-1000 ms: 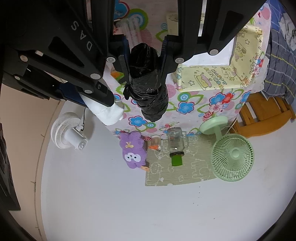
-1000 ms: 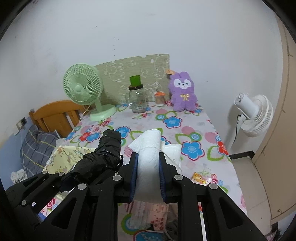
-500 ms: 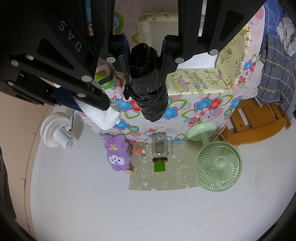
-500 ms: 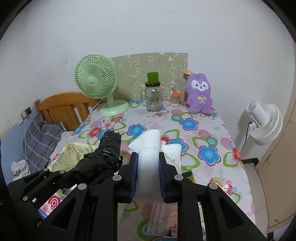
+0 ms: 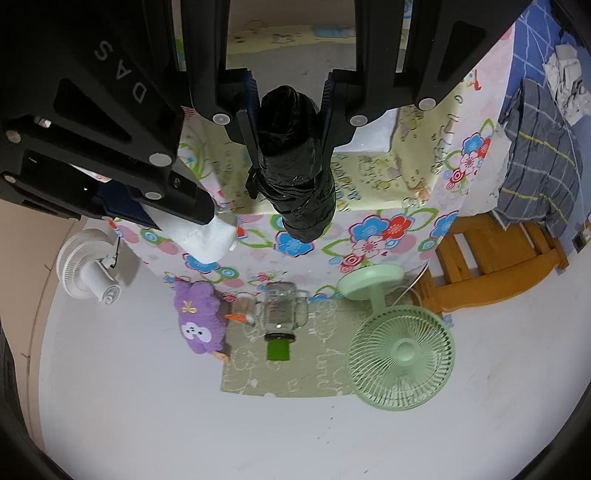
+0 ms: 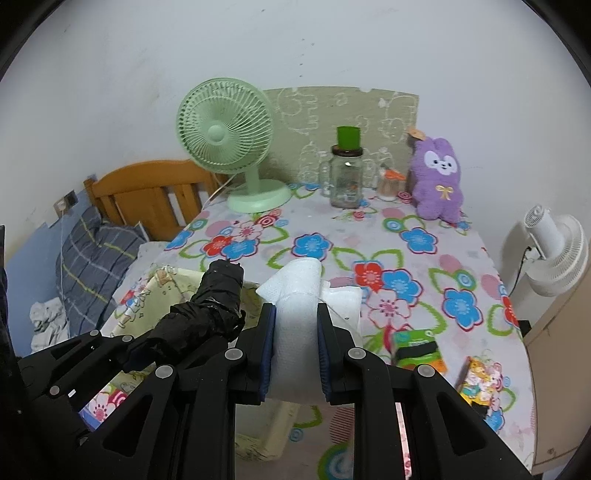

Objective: Organize soft objects
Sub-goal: 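Carry the umbrella and white cloth in both grippers over the fabric box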

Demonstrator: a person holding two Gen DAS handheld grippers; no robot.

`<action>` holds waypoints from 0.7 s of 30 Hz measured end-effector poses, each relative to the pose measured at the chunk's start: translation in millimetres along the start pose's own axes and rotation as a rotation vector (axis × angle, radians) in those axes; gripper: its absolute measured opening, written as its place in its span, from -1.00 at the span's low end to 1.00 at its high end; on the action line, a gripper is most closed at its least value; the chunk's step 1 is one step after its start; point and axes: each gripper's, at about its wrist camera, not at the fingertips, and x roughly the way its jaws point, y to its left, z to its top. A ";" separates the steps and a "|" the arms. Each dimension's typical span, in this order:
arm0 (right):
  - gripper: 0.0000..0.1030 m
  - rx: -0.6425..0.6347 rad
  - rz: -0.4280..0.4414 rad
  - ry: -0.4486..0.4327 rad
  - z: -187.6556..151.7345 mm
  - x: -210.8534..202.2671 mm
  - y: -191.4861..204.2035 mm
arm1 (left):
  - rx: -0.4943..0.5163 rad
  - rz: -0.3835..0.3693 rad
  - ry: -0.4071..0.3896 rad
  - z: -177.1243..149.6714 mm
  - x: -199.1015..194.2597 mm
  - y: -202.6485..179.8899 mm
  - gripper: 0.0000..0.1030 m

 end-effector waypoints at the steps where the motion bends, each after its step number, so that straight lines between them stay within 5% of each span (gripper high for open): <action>1: -0.53 -0.004 0.006 0.003 0.5 2.1 3.1 | -0.003 0.004 0.006 -0.4 1.5 2.7 -0.49; 21: -0.53 -0.046 0.127 0.115 -3.9 64.5 49.5 | -0.053 0.103 0.108 -18.4 38.6 57.7 -0.45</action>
